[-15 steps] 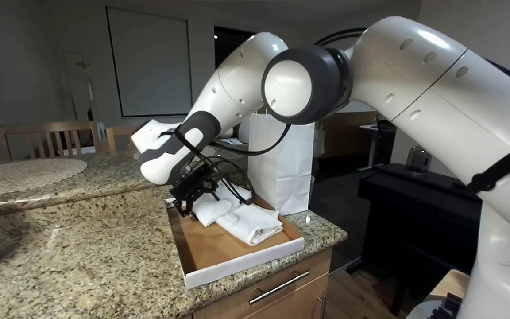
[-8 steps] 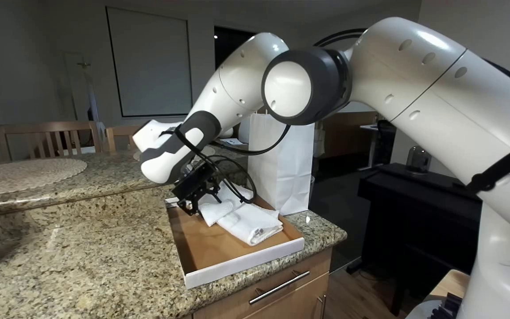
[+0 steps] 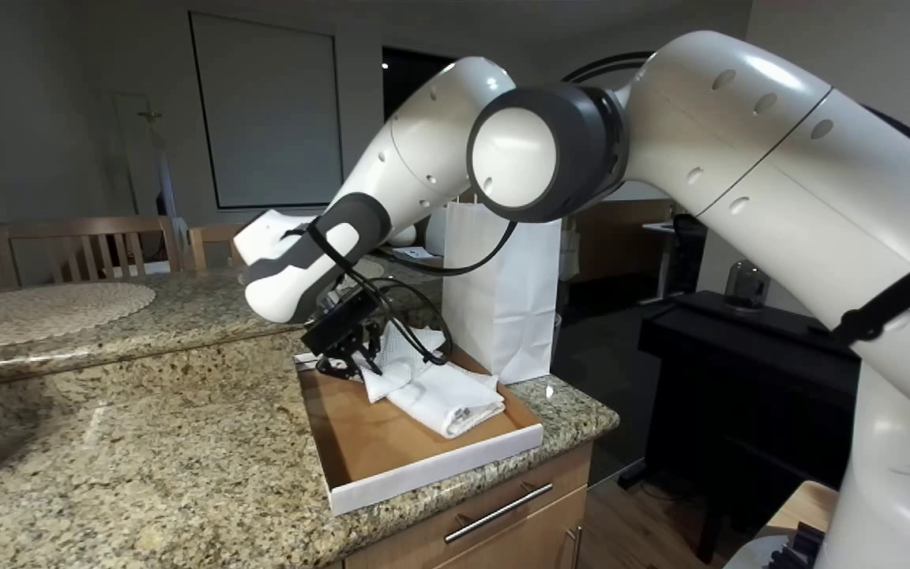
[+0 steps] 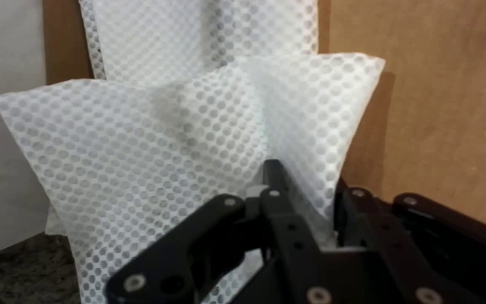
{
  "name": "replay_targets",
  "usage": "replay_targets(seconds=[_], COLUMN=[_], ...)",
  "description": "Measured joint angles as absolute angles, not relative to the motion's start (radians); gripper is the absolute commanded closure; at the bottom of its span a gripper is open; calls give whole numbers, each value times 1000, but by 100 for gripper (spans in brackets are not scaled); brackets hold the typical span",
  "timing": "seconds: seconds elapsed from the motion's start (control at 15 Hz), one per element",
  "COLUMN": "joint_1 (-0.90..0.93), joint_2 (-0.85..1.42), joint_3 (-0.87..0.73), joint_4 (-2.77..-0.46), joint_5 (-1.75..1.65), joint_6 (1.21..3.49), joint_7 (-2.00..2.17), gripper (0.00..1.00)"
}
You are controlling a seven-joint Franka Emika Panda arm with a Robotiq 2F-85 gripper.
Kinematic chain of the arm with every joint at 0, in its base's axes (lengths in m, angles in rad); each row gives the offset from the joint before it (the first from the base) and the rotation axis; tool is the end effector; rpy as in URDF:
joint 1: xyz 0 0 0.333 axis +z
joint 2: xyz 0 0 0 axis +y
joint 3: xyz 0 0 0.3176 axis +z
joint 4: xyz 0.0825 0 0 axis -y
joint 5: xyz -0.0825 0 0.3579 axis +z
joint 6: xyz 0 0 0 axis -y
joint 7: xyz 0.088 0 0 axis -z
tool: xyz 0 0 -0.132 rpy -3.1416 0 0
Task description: Put the white towels inside the white paper bag
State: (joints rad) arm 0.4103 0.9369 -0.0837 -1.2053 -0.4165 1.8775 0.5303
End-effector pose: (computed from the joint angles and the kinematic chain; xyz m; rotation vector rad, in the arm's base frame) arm 0.6778 0.2024 0.1914 2.6254 0.0040 -0.0643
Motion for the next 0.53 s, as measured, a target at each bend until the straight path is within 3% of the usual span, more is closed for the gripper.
replay_targets(seconds=[0.13, 0.27, 0.53], joint_1=[402, 391, 379], joint_2=[936, 933, 904], joint_3=[-75, -63, -41], joint_4=[-1201, -1196, -1201], joint_5=[-388, -361, -333], joint_6=[1877, 1877, 1877], joint_7=[503, 475, 432], gripper=[96, 90, 91])
